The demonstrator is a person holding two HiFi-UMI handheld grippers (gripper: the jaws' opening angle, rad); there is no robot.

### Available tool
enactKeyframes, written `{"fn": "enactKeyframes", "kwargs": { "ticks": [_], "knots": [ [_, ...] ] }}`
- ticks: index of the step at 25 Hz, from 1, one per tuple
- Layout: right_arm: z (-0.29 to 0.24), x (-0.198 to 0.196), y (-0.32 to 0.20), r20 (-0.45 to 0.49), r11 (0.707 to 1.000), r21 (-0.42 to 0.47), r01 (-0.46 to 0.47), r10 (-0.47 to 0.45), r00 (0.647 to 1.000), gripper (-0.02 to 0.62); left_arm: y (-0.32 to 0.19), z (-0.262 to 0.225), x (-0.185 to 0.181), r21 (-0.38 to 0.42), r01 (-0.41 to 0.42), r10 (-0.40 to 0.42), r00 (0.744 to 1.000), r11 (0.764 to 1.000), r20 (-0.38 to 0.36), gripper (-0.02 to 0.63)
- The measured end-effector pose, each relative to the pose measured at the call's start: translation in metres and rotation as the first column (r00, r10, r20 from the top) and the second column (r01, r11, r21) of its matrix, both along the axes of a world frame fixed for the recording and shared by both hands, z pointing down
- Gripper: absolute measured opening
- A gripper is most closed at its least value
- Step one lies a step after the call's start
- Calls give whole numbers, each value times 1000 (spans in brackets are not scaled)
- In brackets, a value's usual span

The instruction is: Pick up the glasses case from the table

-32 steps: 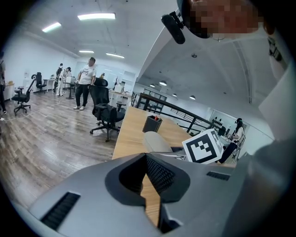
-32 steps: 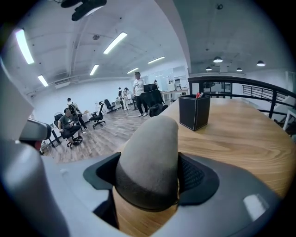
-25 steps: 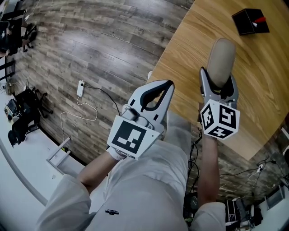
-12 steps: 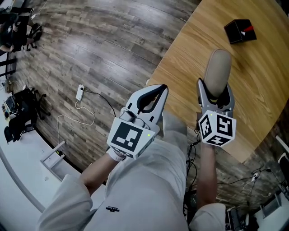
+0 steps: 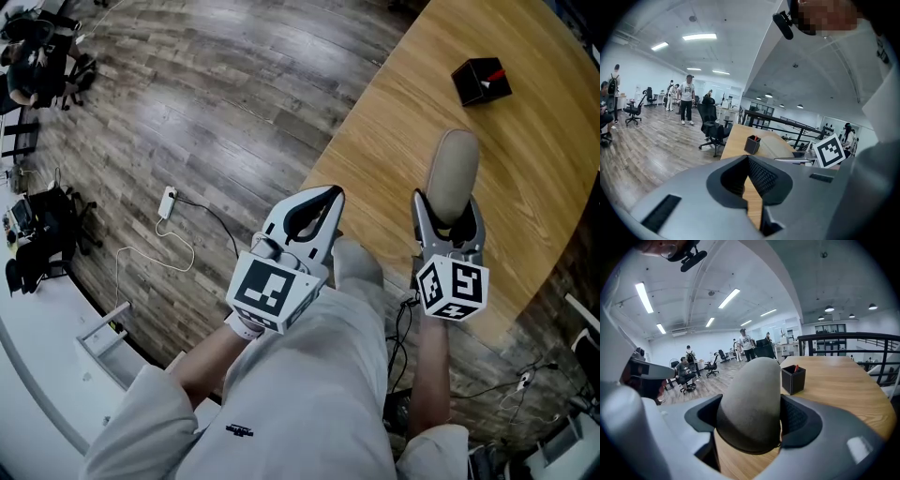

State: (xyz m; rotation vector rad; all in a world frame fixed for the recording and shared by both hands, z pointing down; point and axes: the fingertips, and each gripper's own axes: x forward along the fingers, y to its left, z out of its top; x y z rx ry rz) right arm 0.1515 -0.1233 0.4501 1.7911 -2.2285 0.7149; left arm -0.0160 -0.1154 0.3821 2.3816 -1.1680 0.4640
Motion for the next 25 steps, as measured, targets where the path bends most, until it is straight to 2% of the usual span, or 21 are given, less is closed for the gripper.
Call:
{"fn": "enactKeyframes", "kwargs": {
  "ticks": [10,25],
  "knots": [
    [-49,32,33,3,998,46,-31,31,1000,387,18,-35,5,56,10,-8,1000,998,-25,6],
    [-134,56,75,-14,979,199,-40,43,999,387,35,-78,6,143,16,-8,999,990,-53,6]
  ]
}}
